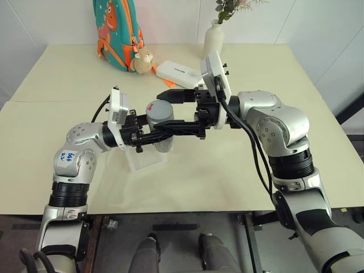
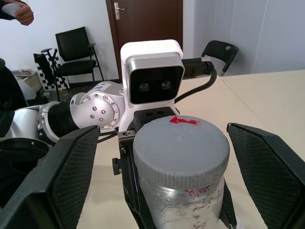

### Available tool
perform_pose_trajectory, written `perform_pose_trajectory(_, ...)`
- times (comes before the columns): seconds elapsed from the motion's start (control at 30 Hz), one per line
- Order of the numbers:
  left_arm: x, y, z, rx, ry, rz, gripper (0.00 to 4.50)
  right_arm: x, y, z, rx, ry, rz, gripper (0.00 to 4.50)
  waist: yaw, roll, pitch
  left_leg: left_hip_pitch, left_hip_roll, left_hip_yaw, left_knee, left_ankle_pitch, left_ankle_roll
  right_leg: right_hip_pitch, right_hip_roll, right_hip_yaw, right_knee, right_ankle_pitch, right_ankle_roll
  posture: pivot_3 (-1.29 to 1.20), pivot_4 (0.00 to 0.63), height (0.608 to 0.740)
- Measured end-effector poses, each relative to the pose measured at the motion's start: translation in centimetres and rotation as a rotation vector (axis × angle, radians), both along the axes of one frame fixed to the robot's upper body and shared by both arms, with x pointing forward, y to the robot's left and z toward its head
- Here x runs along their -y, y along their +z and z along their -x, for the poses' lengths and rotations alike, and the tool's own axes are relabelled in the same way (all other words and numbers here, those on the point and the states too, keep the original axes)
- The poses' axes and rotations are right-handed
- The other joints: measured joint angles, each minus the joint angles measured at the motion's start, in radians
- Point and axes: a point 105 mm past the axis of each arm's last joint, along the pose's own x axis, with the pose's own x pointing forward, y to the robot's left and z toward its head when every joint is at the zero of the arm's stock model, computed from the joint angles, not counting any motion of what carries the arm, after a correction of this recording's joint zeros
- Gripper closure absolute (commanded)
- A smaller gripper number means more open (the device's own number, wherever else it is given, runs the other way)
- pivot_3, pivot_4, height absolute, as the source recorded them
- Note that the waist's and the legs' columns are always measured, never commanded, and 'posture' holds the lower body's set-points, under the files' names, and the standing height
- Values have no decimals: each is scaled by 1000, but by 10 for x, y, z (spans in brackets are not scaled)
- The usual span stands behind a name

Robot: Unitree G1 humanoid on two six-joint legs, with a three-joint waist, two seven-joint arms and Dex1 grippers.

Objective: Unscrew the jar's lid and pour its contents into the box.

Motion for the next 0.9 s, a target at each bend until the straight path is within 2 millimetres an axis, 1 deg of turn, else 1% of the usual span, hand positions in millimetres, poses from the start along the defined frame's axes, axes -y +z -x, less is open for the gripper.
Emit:
perform_pose_trajectory(0.2,0,0,0,0,-1,0,2489,-2,-2,-3,-4,-12,10,14,1,0,0,0,0,0,0,0,0,0,0,0,0,0,0,0,150,740)
perform_pose_trajectory(0.43,0,0,0,3,-1,0,2489,-7,2,-7,0,-19,8,14,1,0,0,0,0,0,0,0,0,0,0,0,0,0,0,0,150,740)
perform_pose_trajectory(0.57,0,0,0,5,-1,1,2489,-7,2,-8,-2,-24,9,14,1,0,0,0,0,0,0,0,0,0,0,0,0,0,0,0,150,740)
perform_pose_trajectory(0.7,0,1,0,8,-1,1,2489,-8,-1,-12,-17,-30,10,818,0,0,0,0,0,0,0,0,0,0,0,0,0,0,0,0,150,740)
perform_pose_trajectory(0.73,0,1,0,8,1,2,2489,-9,-2,-12,-19,-28,13,1238,0,0,0,0,0,0,0,0,0,0,0,0,0,0,0,0,150,740)
perform_pose_trajectory(0.8,-1,1,-1,8,8,4,2489,-10,-3,-11,-19,-17,17,1897,0,0,0,0,0,0,0,0,0,0,0,0,0,0,0,0,150,740)
perform_pose_trajectory(0.9,-1,1,-1,12,9,5,2489,-10,-3,-10,-19,-15,13,1950,1,0,0,0,0,0,0,0,0,0,0,0,0,0,0,0,150,740)
